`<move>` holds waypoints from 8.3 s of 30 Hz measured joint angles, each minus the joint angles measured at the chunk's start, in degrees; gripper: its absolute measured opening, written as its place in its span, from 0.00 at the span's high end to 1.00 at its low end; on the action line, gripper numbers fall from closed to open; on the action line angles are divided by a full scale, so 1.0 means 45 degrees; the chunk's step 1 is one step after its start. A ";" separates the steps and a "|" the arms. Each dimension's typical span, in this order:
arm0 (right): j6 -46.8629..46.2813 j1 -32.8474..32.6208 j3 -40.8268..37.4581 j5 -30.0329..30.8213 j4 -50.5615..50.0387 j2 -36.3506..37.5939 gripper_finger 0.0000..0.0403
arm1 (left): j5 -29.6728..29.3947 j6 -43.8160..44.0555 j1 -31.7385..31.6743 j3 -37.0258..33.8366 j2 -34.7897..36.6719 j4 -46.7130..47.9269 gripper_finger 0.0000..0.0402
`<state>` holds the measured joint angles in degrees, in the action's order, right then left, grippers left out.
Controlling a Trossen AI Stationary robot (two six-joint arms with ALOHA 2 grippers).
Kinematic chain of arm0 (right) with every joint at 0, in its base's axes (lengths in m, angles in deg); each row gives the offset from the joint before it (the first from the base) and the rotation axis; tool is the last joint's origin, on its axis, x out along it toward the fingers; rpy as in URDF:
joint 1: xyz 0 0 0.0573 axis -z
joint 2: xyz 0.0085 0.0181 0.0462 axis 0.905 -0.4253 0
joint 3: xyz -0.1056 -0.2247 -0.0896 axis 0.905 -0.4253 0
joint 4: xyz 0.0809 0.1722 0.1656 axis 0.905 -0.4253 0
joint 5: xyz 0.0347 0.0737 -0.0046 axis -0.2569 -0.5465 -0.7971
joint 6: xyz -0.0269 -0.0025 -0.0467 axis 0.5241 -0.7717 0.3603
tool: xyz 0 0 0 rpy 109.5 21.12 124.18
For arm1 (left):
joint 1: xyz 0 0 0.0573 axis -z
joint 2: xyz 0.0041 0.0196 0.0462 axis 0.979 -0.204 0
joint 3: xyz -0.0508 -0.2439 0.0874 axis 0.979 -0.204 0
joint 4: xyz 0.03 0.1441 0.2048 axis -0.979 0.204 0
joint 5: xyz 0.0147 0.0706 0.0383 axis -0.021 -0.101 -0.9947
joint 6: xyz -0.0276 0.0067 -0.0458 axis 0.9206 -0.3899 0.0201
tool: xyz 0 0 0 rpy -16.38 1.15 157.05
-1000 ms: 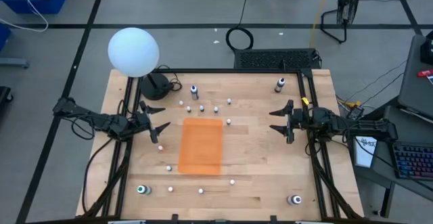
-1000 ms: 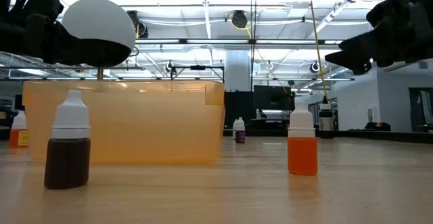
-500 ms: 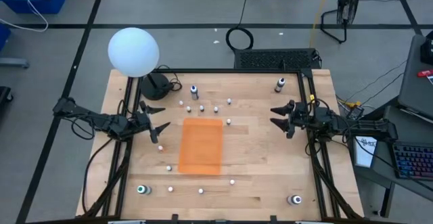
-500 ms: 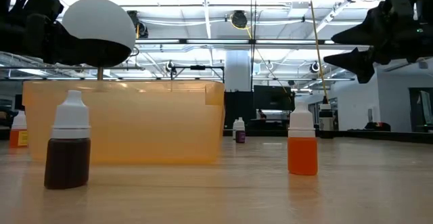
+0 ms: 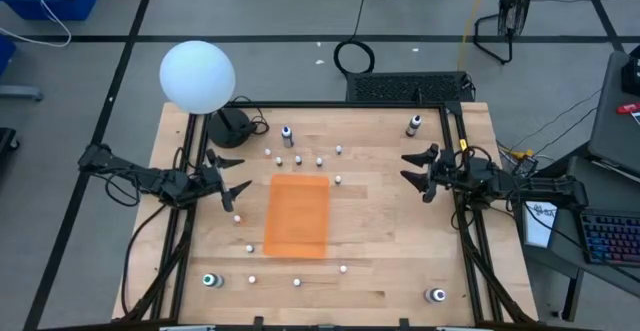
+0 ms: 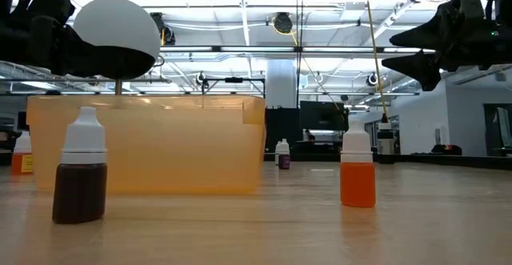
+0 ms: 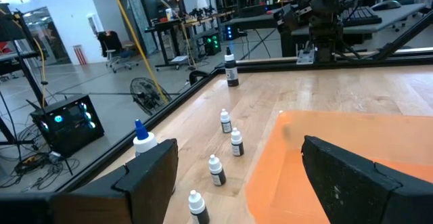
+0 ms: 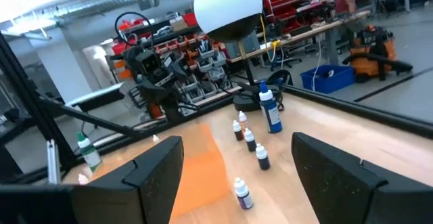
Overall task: Pick & Place food coloring
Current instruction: Put the small green food coloring bottle into the orange bin, then put the small dark purple food coloring bottle into the orange bin
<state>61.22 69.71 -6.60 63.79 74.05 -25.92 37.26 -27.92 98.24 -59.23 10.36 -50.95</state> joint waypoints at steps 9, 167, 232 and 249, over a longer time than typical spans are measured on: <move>0.0546 0.0047 0.0139 0.2603 0.1287 -0.0939 0.35 | 0.0000 0.0000 0.0000 0.0000 0.0000 -0.0014 0.23; 0.6091 -0.1591 2.0304 -0.2431 -0.6480 -2.3681 0.87 | 0.0010 0.0000 0.0000 0.0005 -0.0005 -0.0026 0.23; 0.4032 -0.0241 1.5815 -0.0027 -0.7831 -2.1035 0.49 | 0.0001 0.0000 0.0000 0.0005 -0.0087 -0.0029 0.23; 0.3873 0.0717 1.3435 -0.1709 -0.4148 -2.1031 0.43 | 0.0000 0.0000 0.0000 0.0005 -0.0087 -0.0034 0.23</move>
<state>78.64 72.94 53.86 56.09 55.39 -120.57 37.26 -27.92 98.24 -59.21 9.97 -51.11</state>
